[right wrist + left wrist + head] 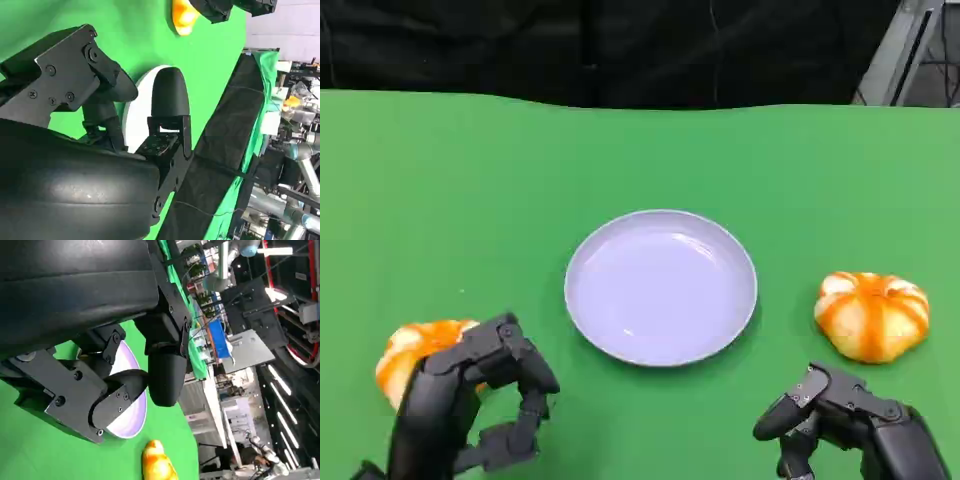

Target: Grasp the bread from the table and place it into the plate.

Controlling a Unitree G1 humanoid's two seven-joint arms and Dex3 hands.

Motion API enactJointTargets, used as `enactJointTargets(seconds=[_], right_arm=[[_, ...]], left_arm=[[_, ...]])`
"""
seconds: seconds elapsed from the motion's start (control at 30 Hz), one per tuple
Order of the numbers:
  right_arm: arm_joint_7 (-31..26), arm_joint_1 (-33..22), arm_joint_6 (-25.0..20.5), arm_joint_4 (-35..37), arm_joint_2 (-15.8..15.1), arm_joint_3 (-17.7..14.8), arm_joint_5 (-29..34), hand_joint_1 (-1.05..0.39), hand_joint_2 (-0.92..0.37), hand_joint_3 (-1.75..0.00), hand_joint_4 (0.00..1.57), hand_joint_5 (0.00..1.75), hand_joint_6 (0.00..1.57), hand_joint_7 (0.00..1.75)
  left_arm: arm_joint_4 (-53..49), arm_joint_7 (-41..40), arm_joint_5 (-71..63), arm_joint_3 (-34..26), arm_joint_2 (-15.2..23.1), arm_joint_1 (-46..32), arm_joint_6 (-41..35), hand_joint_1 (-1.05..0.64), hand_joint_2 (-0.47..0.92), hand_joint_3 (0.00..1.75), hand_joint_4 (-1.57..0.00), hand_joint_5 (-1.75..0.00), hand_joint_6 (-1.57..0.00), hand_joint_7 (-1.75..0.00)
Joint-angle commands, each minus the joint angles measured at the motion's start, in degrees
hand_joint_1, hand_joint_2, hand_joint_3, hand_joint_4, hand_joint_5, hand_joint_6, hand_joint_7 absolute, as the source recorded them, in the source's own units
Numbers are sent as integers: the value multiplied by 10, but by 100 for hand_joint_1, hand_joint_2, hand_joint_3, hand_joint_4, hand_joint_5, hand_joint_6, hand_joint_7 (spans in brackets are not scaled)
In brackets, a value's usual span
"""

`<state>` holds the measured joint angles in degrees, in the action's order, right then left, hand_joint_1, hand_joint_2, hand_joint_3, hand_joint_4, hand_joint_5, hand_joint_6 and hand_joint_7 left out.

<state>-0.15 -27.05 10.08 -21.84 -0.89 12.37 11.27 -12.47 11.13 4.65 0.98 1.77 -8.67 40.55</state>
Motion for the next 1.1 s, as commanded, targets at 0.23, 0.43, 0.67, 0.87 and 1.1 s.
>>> enactJointTargets(seconds=[0.23,0.43,0.67,0.87,1.1], right_arm=[[-3,1,-2,-4,-2,-2,-2,6,-45,-127,68,162,73,132],[-4,1,4,1,-2,-2,-3,6,-44,-127,67,163,73,133],[-4,3,4,2,-2,-1,-3,5,-44,-128,67,163,73,134],[-4,1,1,-1,-2,0,1,6,-44,-128,67,163,72,133],[-7,-1,5,1,-2,2,2,5,-45,-126,68,163,73,133]], left_arm=[[3,1,-3,-4,7,0,2,-10,50,122,-87,-175,-81,-154],[6,0,-1,-5,6,-1,-4,-11,48,124,-88,-175,-82,-156],[16,-31,-19,-19,-5,-1,-18,-8,62,90,-74,-114,-84,-80],[43,-133,-198,-41,20,3,-54,-21,80,35,-35,-60,-59,-5],[79,-200,-336,-35,56,1,-144,-37,92,9,-4,-49,-35,0]])
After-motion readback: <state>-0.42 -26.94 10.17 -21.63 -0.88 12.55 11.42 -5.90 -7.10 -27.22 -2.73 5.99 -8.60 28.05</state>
